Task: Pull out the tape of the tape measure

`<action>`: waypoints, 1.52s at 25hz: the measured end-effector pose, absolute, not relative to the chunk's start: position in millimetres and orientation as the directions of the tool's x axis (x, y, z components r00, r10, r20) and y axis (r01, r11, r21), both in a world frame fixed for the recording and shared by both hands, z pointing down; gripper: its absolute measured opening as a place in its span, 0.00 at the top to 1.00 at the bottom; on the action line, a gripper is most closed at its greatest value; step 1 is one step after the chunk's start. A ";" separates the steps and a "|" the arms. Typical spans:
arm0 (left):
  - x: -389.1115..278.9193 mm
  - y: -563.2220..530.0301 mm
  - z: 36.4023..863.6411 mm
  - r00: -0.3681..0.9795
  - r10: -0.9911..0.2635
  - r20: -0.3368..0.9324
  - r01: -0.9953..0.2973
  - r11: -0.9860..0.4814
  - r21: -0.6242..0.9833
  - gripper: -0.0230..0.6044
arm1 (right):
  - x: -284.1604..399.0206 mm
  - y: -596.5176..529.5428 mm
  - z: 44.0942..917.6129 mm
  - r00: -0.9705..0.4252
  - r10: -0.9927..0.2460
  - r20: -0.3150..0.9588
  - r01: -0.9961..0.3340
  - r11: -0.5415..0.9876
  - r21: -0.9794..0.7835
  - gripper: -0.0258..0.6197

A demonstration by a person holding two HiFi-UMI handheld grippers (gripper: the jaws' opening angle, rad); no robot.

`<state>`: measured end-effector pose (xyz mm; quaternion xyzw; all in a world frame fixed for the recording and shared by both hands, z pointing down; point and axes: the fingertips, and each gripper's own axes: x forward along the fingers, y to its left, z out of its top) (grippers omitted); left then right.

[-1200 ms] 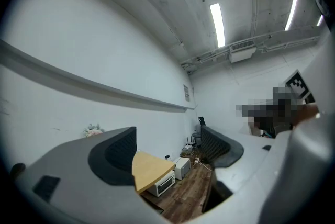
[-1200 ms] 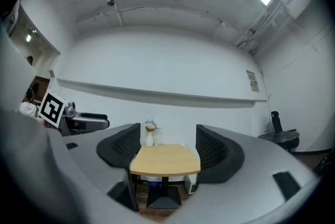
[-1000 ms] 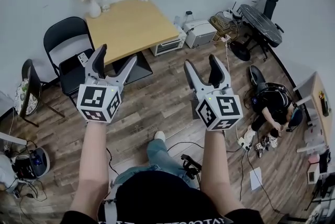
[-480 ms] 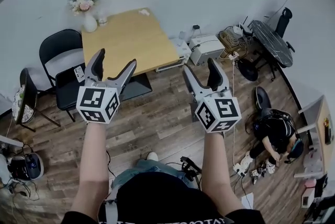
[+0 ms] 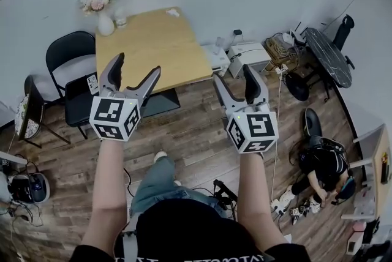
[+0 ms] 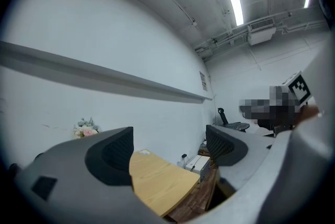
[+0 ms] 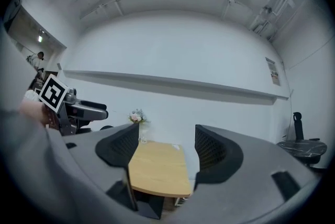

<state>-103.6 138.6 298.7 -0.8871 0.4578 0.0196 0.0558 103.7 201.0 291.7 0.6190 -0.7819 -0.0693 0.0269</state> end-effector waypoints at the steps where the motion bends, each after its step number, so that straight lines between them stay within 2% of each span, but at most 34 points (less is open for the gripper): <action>1: -102.1 133.5 299.6 0.581 -0.809 -0.083 -0.813 -0.575 -0.085 0.26 | 103.3 195.2 293.7 -0.234 -0.971 -0.039 -0.963 0.226 0.145 0.43; 10: -84.8 64.2 316.5 0.582 -0.812 -0.051 -0.811 -0.575 -0.109 0.27 | 117.9 128.5 308.0 -0.231 -0.973 -0.008 -0.963 0.227 0.146 0.43; 17: -80.6 -28.7 315.2 0.578 -0.814 -0.056 -0.815 -0.572 -0.094 0.28 | 125.7 32.3 300.8 -0.218 -0.976 -0.017 -0.967 0.213 0.143 0.43; 33: -103.2 -242.0 319.1 0.565 -0.824 -0.035 -0.824 -0.562 -0.065 0.29 | 91.7 -193.3 318.6 -0.280 -0.955 0.095 -0.947 0.291 0.137 0.43; 38: -105.8 -267.7 335.4 0.566 -0.824 -0.009 -0.824 -0.565 -0.037 0.29 | 86.3 -221.6 333.4 -0.281 -0.951 0.126 -0.944 0.298 0.140 0.48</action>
